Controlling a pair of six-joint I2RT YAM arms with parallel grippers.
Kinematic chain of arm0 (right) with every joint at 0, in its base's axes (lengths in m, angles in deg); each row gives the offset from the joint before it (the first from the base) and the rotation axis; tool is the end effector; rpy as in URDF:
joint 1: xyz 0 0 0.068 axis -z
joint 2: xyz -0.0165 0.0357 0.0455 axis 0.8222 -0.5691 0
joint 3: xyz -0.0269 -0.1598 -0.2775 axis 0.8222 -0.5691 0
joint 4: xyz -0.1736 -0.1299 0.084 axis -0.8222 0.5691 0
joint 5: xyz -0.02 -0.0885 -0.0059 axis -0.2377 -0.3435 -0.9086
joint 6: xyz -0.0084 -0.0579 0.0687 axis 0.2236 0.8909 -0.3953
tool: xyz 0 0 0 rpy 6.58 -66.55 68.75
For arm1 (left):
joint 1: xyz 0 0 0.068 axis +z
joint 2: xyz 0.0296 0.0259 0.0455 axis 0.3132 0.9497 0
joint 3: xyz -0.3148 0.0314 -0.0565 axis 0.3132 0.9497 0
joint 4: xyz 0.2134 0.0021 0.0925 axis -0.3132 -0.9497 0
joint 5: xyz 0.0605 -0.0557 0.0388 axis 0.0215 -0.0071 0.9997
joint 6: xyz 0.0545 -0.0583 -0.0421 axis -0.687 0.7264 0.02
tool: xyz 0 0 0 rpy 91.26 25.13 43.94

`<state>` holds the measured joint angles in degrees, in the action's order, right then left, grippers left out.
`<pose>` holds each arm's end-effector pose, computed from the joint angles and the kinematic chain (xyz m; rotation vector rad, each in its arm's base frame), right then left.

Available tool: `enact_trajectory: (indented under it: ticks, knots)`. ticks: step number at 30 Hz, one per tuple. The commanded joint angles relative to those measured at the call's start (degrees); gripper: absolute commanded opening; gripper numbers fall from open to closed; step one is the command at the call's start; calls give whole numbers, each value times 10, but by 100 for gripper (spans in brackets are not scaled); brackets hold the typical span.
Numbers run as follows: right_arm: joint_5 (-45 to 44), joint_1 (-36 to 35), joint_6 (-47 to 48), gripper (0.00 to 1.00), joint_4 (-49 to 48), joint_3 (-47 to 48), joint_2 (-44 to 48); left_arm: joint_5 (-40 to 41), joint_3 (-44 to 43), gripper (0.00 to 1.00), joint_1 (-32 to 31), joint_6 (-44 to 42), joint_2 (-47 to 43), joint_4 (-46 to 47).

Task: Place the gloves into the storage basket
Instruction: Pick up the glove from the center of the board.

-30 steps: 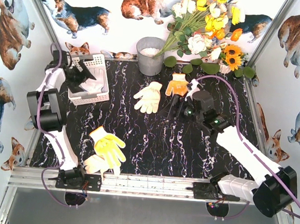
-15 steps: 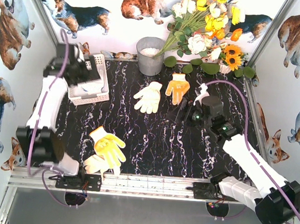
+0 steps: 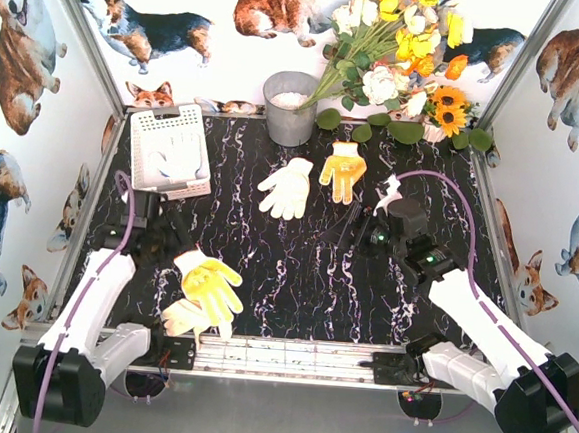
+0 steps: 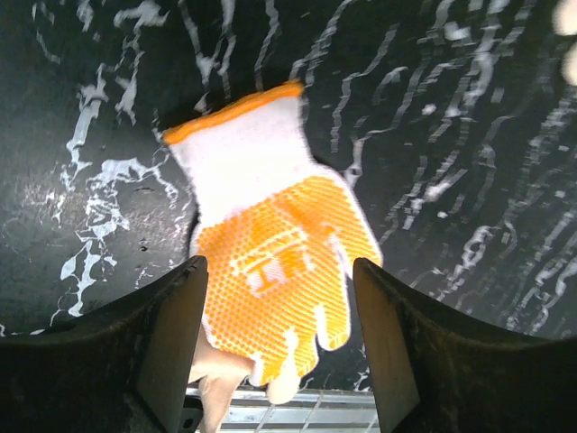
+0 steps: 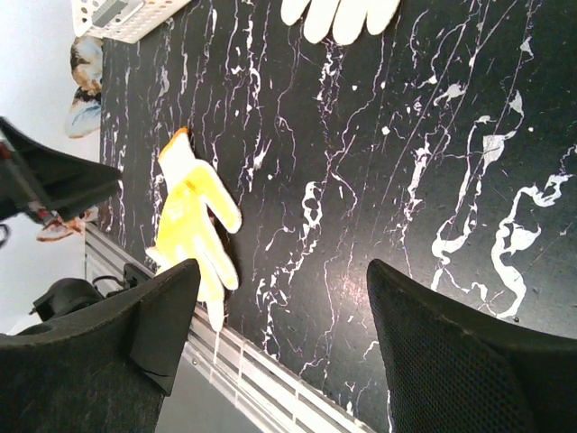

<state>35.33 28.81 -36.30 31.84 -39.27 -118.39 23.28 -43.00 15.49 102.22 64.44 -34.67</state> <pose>0.1624 0.1065 0.2899 0.1341 2.3109 0.9633 0.1402 -0.0139 0.2499 -0.7308 2.5074 -0.3664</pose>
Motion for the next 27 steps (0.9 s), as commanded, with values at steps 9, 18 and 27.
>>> enact_trajectory:
  ticks: [9,18,27]
  knots:
    - [-11,3,-6,76,-36,-8,31,51,101,44,11,82,89,137]
    - [-8,3,-6,76,-45,-7,23,66,148,39,10,88,122,192]
    - [-11,5,1,77,-39,-7,29,-4,123,0,-2,42,127,289]
